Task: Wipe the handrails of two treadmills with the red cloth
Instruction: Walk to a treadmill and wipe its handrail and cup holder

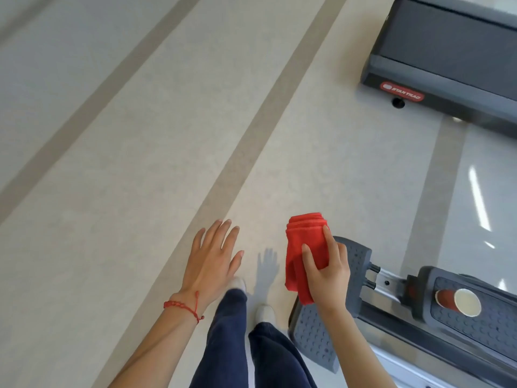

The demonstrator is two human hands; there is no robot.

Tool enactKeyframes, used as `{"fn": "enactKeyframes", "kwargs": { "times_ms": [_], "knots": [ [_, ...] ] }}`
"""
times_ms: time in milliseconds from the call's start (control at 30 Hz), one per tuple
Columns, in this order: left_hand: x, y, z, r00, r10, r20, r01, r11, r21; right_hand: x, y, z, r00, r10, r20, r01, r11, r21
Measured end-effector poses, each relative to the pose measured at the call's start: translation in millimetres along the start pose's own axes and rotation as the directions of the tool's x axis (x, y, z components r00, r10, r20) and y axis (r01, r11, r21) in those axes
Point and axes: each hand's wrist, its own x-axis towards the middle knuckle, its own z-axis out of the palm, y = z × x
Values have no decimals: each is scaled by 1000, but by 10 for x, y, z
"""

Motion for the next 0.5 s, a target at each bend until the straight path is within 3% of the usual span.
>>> {"fn": "enactKeyframes", "kwargs": {
  "times_ms": [500],
  "knots": [
    [2506, -690, -462, 970, 242, -15, -242, 970, -4, 1868, -959, 624, 972, 119, -203, -105, 991, 79]
  ]
}}
